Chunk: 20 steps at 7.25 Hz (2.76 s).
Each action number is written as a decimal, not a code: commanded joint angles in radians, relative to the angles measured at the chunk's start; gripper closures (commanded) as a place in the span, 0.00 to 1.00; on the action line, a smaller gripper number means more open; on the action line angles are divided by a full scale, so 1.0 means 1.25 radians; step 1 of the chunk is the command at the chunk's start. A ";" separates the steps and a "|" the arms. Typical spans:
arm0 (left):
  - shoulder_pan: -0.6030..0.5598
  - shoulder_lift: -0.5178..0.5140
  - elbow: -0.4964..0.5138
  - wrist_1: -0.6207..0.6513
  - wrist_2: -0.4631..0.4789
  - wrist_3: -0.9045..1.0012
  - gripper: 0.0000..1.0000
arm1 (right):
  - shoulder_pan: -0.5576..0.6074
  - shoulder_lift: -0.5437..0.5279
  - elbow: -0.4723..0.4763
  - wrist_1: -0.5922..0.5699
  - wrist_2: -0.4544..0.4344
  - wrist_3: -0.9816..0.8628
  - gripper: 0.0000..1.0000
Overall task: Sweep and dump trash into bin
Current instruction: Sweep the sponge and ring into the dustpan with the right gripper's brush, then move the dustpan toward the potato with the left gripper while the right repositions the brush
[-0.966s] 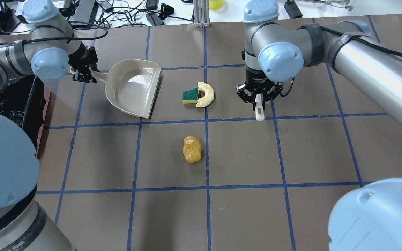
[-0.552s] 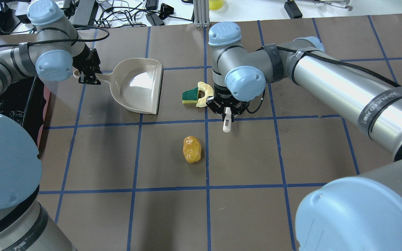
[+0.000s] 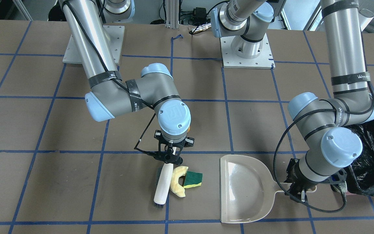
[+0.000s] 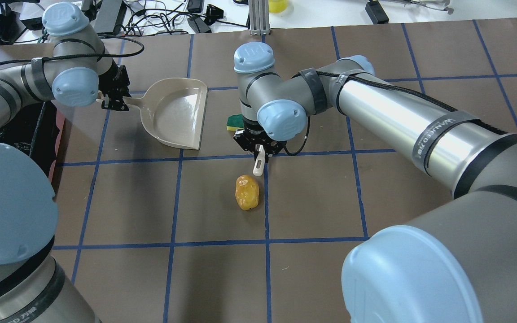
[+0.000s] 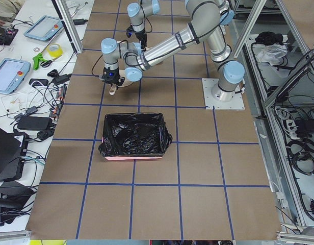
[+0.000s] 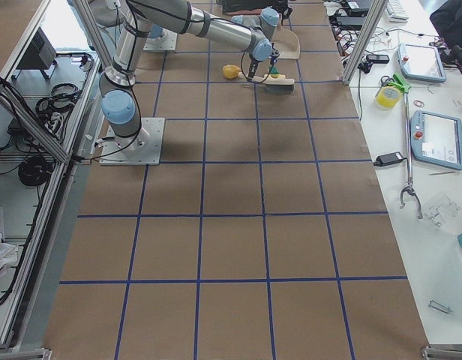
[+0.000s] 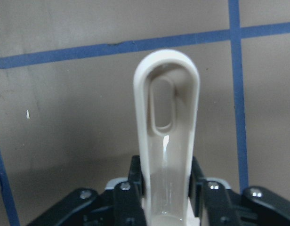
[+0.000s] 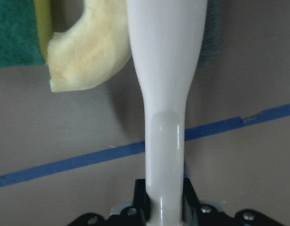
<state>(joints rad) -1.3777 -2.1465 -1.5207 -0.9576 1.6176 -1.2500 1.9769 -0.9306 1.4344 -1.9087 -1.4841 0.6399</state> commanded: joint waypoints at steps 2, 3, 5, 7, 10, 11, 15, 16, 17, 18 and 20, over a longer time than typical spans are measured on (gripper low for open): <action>-0.002 -0.001 0.000 0.000 0.003 0.000 1.00 | 0.060 0.094 -0.132 0.010 0.062 0.066 1.00; -0.002 -0.002 0.000 0.000 0.003 0.000 1.00 | 0.070 0.110 -0.167 0.009 0.079 0.069 1.00; -0.002 -0.002 0.000 0.000 0.003 -0.001 1.00 | 0.093 0.127 -0.206 0.008 0.092 0.062 1.00; -0.002 -0.002 0.002 0.005 0.002 -0.003 1.00 | 0.106 0.137 -0.230 0.003 0.116 0.032 1.00; -0.002 -0.002 0.000 0.006 0.001 -0.004 1.00 | 0.123 0.146 -0.266 0.000 0.160 0.010 1.00; -0.002 -0.002 0.000 0.006 -0.001 -0.004 1.00 | 0.122 0.143 -0.263 0.014 0.146 -0.020 1.00; -0.002 0.019 -0.003 0.003 -0.007 0.001 1.00 | 0.086 0.034 -0.252 0.257 0.023 -0.121 1.00; -0.002 0.038 -0.018 -0.002 -0.007 0.002 1.00 | 0.053 -0.005 -0.242 0.342 -0.004 -0.148 1.00; -0.002 0.058 -0.052 0.002 -0.007 0.008 1.00 | 0.034 -0.067 -0.185 0.382 -0.025 -0.184 1.00; -0.004 0.084 -0.086 0.004 -0.008 0.024 1.00 | 0.019 -0.148 -0.072 0.369 -0.029 -0.217 1.00; -0.008 0.162 -0.192 0.000 -0.041 0.027 1.00 | 0.009 -0.299 0.139 0.337 -0.029 -0.225 1.00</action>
<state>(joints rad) -1.3858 -2.0032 -1.6802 -0.9560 1.5826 -1.2178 1.9971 -1.1858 1.4455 -1.4711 -1.5178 0.3701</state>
